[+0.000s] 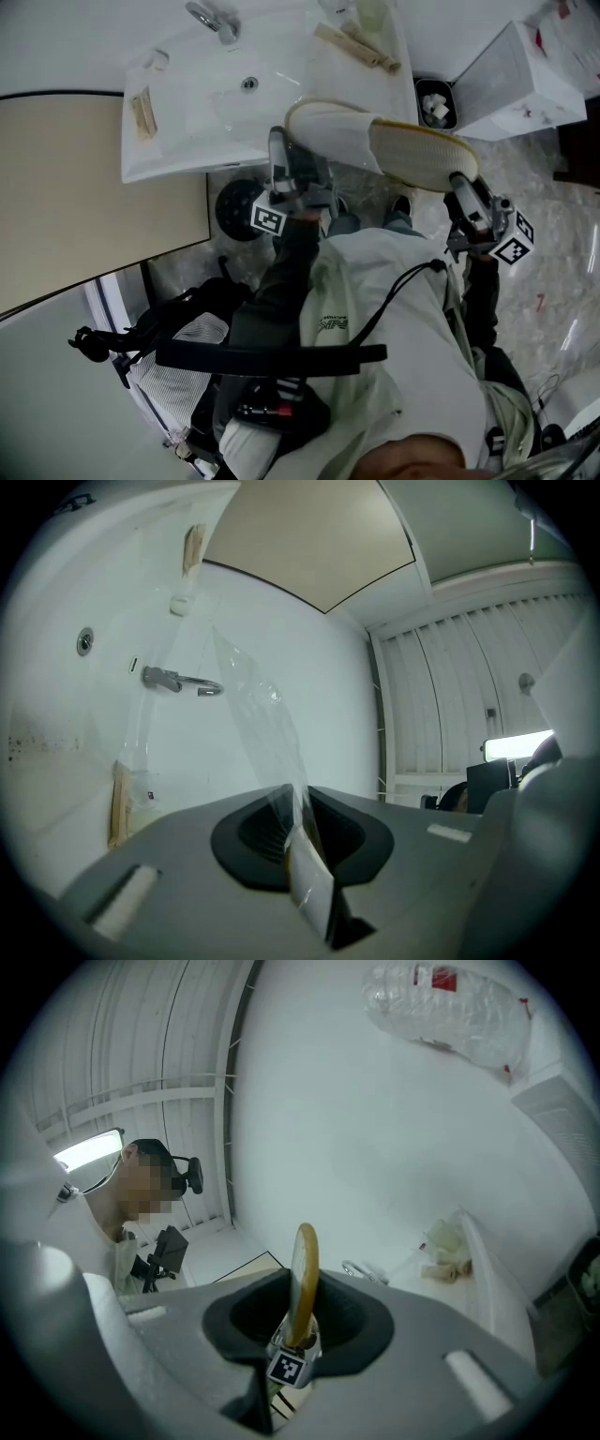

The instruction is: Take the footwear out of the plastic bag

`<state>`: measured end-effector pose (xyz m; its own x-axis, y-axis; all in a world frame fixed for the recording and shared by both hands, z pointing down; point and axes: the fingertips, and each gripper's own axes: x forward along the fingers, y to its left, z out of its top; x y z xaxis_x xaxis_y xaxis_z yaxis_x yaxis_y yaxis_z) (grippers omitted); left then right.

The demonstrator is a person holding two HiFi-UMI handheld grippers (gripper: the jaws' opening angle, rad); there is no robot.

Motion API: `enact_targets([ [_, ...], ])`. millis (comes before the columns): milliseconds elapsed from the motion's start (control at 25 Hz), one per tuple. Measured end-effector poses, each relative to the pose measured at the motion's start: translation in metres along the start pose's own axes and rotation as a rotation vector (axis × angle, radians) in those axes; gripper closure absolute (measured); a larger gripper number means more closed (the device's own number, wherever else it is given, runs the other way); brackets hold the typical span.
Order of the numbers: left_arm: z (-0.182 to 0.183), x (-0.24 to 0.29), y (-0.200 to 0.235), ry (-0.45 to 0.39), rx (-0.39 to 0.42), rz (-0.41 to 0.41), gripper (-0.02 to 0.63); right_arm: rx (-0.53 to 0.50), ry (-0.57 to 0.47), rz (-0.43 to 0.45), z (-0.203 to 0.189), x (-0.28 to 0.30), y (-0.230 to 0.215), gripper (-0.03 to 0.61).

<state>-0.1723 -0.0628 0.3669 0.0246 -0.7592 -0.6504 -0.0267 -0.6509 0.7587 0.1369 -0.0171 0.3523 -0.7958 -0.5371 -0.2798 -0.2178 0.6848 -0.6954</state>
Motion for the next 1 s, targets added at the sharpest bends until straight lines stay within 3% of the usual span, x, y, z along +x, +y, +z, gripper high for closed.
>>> enact_targets([
  [360, -0.002, 0.004, 0.007, 0.006, -0.013, 0.014, 0.603, -0.032, -0.082, -0.011, 0.026, -0.019, 0.003, 0.508],
  [800, -0.007, 0.007, 0.014, 0.004, -0.054, 0.011, 0.609, -0.004, -0.209, 0.077, 0.05, -0.013, 0.023, 0.514],
  [1000, -0.005, 0.01, 0.016, -0.006, -0.047, 0.016, 0.615, -0.026, -0.23, 0.069, 0.065, -0.021, 0.023, 0.514],
])
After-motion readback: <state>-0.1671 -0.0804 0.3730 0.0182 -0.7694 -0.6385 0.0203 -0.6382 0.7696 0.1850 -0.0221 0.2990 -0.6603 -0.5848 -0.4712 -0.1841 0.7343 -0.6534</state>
